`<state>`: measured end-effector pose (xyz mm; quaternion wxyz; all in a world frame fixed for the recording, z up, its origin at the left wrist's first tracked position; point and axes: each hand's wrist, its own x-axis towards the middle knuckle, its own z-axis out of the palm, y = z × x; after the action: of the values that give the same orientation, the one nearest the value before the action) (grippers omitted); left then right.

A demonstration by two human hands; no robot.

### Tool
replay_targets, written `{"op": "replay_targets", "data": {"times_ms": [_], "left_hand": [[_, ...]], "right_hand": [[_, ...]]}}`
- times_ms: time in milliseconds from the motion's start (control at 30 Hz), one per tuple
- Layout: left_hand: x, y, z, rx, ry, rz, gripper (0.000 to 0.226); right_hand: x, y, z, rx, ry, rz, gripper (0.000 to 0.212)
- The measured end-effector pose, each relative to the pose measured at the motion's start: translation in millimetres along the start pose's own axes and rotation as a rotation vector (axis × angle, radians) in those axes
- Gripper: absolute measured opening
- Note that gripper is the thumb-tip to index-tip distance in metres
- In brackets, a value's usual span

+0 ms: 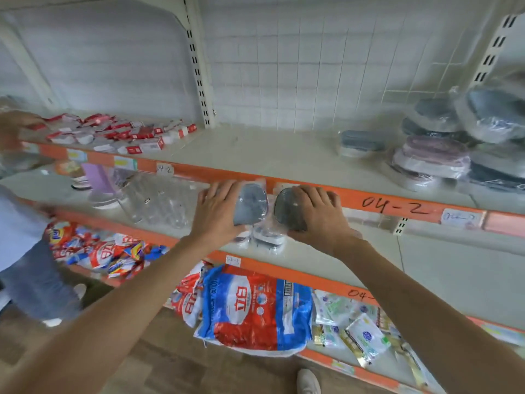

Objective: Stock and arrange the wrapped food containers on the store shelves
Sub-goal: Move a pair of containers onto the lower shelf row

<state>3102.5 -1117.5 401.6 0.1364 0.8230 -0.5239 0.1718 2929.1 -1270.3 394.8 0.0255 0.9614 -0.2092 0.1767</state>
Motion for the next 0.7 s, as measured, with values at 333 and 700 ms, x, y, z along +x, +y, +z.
{"op": "replay_targets", "data": {"times_ms": [333,700], "left_hand": [[-37,42,56,-0.056,-0.607,-0.003,0.100],[-16,103,257,-0.046,-0.679,0.067,0.084]], "right_hand": [[-81,31,44,0.004,-0.440,0.097,0.081],[-108,128,211,0.029,-0.521,0.351,0.075]]}}
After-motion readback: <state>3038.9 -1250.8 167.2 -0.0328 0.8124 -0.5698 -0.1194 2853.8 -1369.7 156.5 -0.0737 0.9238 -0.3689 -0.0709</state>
